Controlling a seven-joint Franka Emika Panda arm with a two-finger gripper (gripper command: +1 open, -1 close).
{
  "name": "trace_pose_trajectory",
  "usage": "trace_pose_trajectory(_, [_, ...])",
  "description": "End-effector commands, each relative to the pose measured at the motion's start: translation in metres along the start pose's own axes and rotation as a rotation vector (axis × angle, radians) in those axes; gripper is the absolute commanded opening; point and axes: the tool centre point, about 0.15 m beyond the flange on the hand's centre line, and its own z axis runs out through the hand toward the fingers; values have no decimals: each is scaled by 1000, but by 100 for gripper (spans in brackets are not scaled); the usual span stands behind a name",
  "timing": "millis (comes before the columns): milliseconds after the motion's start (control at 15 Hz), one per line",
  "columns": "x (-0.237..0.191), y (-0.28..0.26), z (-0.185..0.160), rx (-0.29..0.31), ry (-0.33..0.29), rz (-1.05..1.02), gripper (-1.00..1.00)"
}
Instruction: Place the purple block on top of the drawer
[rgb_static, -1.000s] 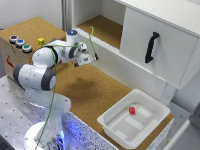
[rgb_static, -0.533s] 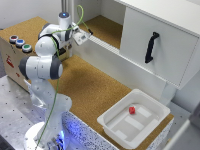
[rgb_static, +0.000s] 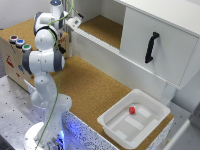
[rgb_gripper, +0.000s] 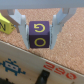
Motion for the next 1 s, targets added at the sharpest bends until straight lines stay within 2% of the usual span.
trace_pose_trajectory(0, [40,25,28,191,-15,25,-100])
trace_pose_trajectory(533, [45,40,53,185,-104,198,-100])
trace_pose_trajectory(667, [42,36,53,150,-139,232,-100])
trace_pose_trajectory(733, [41,34,52,131,-151,246,100])
trace_pose_trajectory(933, [40,22,32,64,-138,287,100])
